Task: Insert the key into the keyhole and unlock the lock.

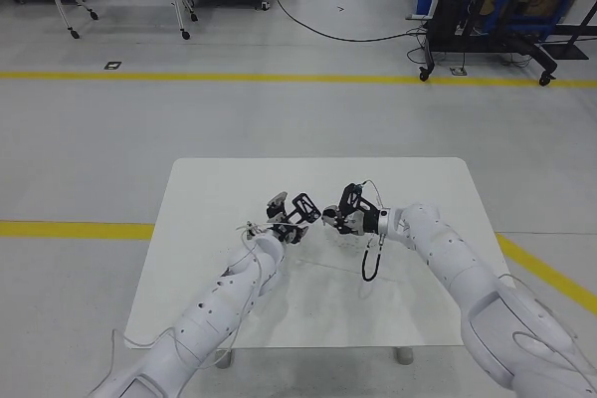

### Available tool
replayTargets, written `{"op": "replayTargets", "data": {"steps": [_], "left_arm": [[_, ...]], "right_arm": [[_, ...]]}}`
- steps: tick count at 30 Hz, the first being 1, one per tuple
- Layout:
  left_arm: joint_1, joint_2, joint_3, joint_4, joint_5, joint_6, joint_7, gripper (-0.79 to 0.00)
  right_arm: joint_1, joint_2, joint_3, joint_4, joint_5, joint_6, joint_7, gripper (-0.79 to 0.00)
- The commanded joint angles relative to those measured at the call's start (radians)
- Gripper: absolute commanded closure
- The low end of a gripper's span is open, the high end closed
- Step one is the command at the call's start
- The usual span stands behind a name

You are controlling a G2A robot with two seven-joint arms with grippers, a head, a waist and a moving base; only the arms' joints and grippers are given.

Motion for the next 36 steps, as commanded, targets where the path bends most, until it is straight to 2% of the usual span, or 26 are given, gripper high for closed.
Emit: {"op": "replayTargets", "data": {"steps": [1,5,9,12,16,18,21,29,33,36], "left_arm": [[-0.006,-0.006,-0.002,0.007,-0.009,0.012,-0.004,-0.785],[-0.011,-0.007,-0.032,0.005,-0.025,0.03,0.002,-0.785],[0.006,0.008,-0.107,-0.041,-0.056,0.032,0.024,-0.785],[0.049,0.033,-0.218,-0.133,-0.104,0.024,0.046,-0.785],[0.172,0.072,-0.418,-0.34,-0.227,-0.042,0.073,-0.785],[0.204,0.08,-0.465,-0.386,-0.261,-0.062,0.073,-0.785],[0.204,0.08,-0.465,-0.386,-0.261,-0.062,0.073,-0.785],[0.204,0.08,-0.465,-0.386,-0.261,-0.062,0.073,-0.785],[0.201,0.071,-0.438,-0.389,-0.311,-0.053,0.125,-0.785],[0.191,0.062,-0.443,-0.373,-0.434,-0.039,0.163,-0.785]], "right_arm": [[0.006,0.001,0.006,0.011,0.006,0.004,-0.006,0.0],[0.018,0.015,0.026,0.032,0.02,-0.018,-0.053,0.0],[0.015,0.033,0.044,0.032,0.029,-0.06,-0.116,0.0],[-0.002,0.046,0.049,0.005,0.034,-0.064,-0.168,0.0],[-0.031,0.065,0.037,-0.054,0.056,-0.064,-0.235,0.0],[-0.039,0.072,0.03,-0.071,0.078,-0.064,-0.25,0.0],[-0.007,0.079,0.041,-0.026,0.112,-0.053,-0.145,0.0],[-0.011,0.079,0.043,-0.026,0.116,-0.047,-0.143,0.0],[-0.066,0.075,0.057,-0.083,0.256,-0.064,-0.105,0.0],[-0.104,0.068,0.061,-0.132,0.445,-0.064,-0.056,0.0]]}}
